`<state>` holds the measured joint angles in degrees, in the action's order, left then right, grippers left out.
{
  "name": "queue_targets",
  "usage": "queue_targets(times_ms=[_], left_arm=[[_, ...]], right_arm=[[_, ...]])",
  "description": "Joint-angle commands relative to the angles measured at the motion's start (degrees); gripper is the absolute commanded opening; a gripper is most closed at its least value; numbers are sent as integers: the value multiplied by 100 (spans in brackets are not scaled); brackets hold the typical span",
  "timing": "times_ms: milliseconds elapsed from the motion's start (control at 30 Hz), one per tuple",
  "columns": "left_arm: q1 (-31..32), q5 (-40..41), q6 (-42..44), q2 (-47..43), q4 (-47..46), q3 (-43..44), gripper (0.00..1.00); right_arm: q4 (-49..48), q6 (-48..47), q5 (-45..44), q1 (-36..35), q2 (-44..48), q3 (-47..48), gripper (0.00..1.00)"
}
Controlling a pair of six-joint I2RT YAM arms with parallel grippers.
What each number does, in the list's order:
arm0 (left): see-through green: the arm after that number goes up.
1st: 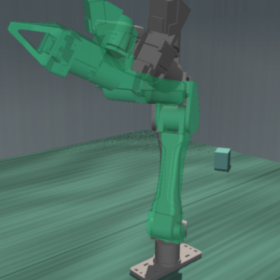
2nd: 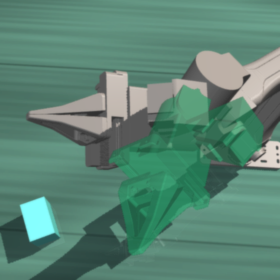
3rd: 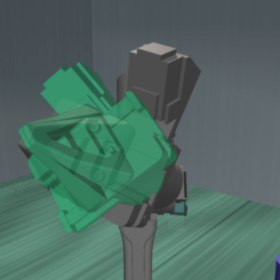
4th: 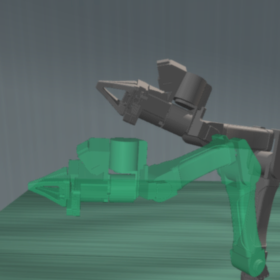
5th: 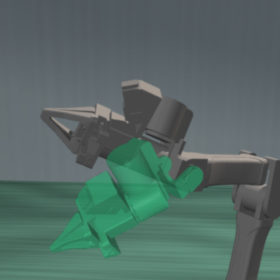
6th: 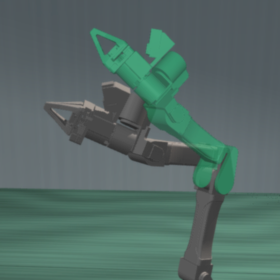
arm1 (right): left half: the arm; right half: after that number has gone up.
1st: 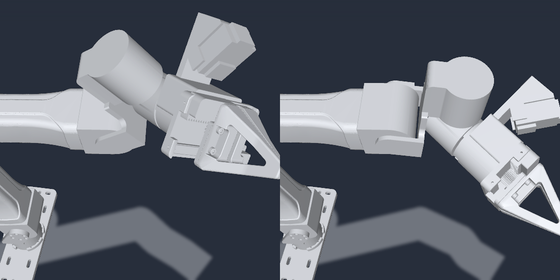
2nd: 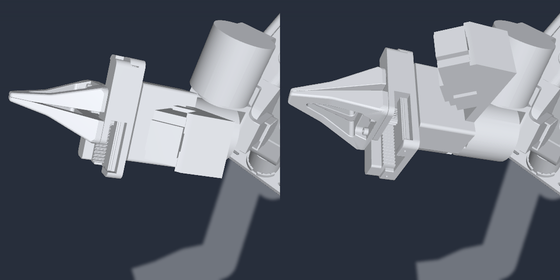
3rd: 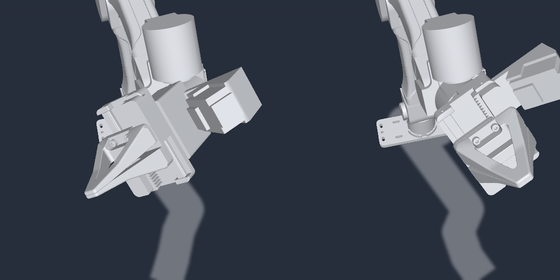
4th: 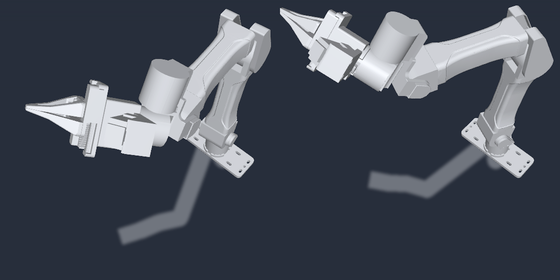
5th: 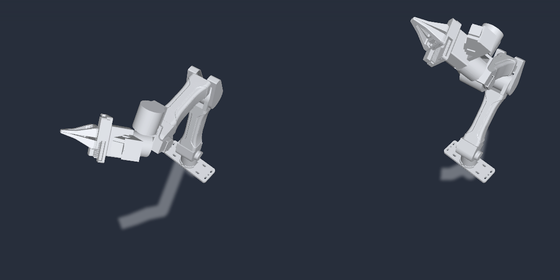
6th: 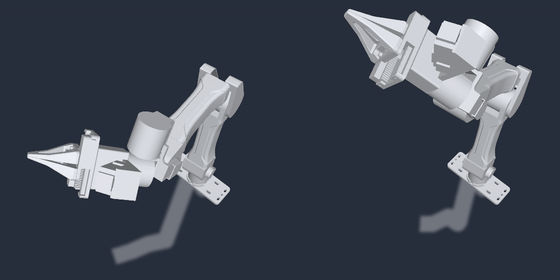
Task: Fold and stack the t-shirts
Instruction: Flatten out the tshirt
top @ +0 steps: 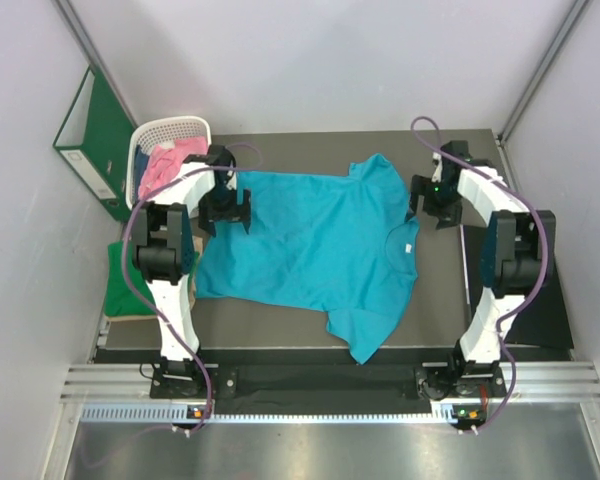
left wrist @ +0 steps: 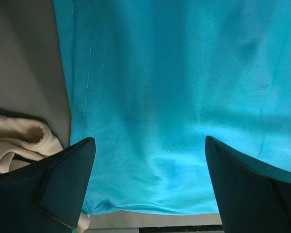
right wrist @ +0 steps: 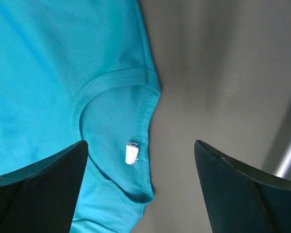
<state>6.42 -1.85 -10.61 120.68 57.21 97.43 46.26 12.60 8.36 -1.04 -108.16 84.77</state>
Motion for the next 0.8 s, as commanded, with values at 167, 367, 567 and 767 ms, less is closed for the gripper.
queue_targets(times_ms=[167, 367, 567, 767], left_arm=[[-17, -53, -37, -748, 9, -285, 99], [-17, -35, -38, -880, 71, -251, 99], [-17, 0, -55, -933, 167, -84, 99], [-17, 0, -143, -976, 238, 110, 99]], right_arm=[[-548, 146, -142, -441, -443, -522, 81], [-671, 172, -151, -520, -610, -646, 57], [-706, 182, -177, -617, -900, -594, 12], [-715, 32, -457, -626, -786, -585, 0]])
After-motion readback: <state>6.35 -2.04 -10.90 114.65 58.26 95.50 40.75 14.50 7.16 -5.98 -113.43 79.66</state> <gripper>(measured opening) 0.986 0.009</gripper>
